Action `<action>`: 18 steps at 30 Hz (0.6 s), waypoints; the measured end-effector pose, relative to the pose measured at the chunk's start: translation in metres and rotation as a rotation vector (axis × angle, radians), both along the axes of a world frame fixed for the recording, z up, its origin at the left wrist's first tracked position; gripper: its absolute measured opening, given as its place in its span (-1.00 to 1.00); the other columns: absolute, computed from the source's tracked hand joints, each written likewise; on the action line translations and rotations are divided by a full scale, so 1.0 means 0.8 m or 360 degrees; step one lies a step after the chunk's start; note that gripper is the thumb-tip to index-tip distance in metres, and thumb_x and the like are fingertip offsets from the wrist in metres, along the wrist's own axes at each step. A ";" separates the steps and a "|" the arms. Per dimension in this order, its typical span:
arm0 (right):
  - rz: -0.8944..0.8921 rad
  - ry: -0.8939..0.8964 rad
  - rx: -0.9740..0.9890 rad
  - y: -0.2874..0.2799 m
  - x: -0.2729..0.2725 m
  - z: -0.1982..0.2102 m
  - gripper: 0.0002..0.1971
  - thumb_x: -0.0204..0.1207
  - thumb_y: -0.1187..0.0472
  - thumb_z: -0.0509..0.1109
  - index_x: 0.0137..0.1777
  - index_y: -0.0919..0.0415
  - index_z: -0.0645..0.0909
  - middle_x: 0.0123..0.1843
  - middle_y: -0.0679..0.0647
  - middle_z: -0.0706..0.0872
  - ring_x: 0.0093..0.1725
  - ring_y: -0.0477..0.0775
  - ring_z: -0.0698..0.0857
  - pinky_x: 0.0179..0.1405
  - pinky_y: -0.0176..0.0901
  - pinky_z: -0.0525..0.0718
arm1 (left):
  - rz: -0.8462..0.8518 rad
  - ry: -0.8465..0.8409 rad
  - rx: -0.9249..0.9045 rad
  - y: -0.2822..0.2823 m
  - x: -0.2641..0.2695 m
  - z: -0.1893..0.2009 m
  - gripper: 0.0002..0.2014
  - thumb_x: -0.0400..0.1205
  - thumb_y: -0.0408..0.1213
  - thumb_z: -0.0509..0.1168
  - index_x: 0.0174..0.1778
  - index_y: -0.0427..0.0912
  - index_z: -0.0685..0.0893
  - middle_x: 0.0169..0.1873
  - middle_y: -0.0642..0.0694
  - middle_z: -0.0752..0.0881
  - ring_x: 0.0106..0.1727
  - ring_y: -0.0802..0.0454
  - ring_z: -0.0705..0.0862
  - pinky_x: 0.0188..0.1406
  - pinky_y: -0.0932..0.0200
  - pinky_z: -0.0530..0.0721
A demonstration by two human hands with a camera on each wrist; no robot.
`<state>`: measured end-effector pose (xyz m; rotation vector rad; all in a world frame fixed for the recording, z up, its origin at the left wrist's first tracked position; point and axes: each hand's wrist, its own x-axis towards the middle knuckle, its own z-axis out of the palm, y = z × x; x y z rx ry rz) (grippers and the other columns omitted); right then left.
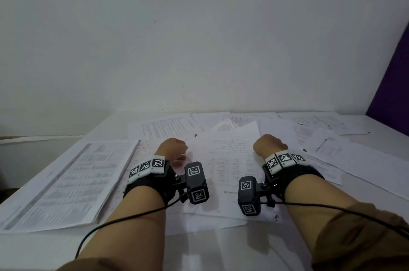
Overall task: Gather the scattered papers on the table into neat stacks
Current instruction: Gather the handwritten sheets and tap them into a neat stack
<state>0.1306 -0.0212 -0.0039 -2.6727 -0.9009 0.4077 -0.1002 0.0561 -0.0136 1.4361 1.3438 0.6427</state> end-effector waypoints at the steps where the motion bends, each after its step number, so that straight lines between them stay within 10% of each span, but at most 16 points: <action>1: -0.0022 -0.0011 -0.0044 -0.005 0.005 -0.002 -0.62 0.61 0.25 0.15 0.39 0.24 0.51 0.50 0.24 0.48 0.48 0.25 0.44 0.56 0.03 0.31 | 0.0007 -0.0008 -0.0006 -0.002 0.006 0.000 -0.76 0.64 -0.45 0.15 -0.34 -0.16 0.51 -0.30 -0.20 0.56 -0.35 -0.08 0.58 -0.41 0.19 0.49; 10: 0.0319 0.0173 0.0082 -0.005 0.018 -0.005 -0.60 0.59 0.23 0.32 0.36 0.42 0.53 0.35 0.29 0.64 0.34 0.27 0.63 0.28 -0.05 0.62 | 0.0043 0.0060 0.0099 0.003 0.030 -0.008 -0.87 0.63 -0.39 0.19 -0.18 -0.22 0.63 -0.17 -0.28 0.74 -0.17 -0.17 0.73 0.08 0.09 0.65; 13: 0.0273 0.0205 0.0138 -0.002 0.018 -0.008 -0.60 0.56 0.21 0.40 0.29 0.47 0.56 0.32 0.29 0.67 0.32 0.25 0.65 0.04 -0.16 0.59 | 0.0186 0.0554 0.0379 0.010 0.016 -0.009 -0.73 0.55 -0.38 0.25 0.13 -0.19 0.73 0.25 -0.25 0.67 0.32 -0.26 0.62 0.38 -0.01 0.58; 18: 0.0175 0.0225 0.0307 0.003 0.004 -0.008 -0.68 0.60 0.27 0.32 0.27 0.45 0.58 0.31 0.28 0.68 0.29 0.28 0.67 0.06 -0.18 0.59 | 0.0373 0.1253 0.0219 0.011 -0.008 -0.016 -0.44 0.44 -0.22 0.40 0.36 -0.23 0.47 0.45 -0.34 0.32 0.49 -0.30 0.34 0.50 -0.05 0.32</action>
